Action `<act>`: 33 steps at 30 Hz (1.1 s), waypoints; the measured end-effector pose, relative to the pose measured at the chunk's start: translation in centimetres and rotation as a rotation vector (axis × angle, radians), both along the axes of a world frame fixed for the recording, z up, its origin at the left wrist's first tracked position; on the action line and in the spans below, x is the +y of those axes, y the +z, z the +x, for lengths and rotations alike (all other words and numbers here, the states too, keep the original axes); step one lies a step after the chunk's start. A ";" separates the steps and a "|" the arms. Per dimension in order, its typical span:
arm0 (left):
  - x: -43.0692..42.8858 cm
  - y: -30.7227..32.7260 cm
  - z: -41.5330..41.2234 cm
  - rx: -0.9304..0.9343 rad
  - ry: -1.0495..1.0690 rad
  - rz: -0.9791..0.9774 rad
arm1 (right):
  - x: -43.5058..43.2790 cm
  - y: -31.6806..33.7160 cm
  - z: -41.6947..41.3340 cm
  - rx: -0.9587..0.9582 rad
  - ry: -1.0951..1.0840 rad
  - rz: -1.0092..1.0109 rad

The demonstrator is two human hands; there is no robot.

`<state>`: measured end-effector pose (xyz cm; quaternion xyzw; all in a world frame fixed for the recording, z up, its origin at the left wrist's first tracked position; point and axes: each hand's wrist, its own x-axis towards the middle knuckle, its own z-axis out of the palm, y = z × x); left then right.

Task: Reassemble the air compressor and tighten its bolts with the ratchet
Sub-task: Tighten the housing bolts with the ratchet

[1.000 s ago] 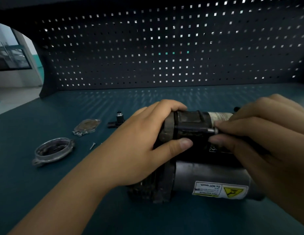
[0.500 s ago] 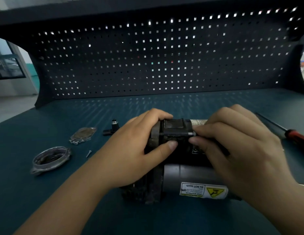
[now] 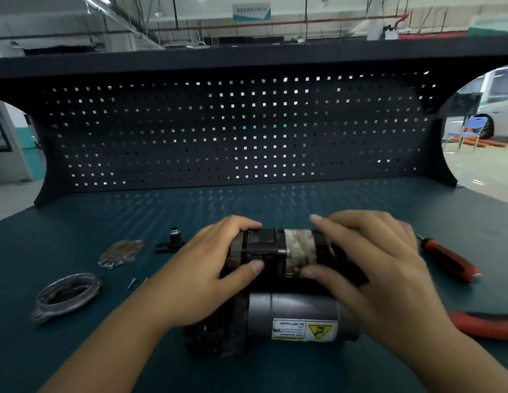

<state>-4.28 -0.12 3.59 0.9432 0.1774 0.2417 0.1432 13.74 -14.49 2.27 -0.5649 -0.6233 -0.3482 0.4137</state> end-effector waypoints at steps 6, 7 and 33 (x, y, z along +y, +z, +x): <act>0.8 -0.3 0.1 -0.042 -0.010 -0.018 | -8.1 -0.9 8.5 0.488 -0.295 -0.182; 0.9 -0.4 0.0 -0.054 -0.004 -0.009 | -8.8 -1.7 10.0 0.541 -0.332 -0.404; 0.1 0.0 0.3 0.006 0.042 -0.101 | -11.4 0.2 9.5 1.111 0.276 0.097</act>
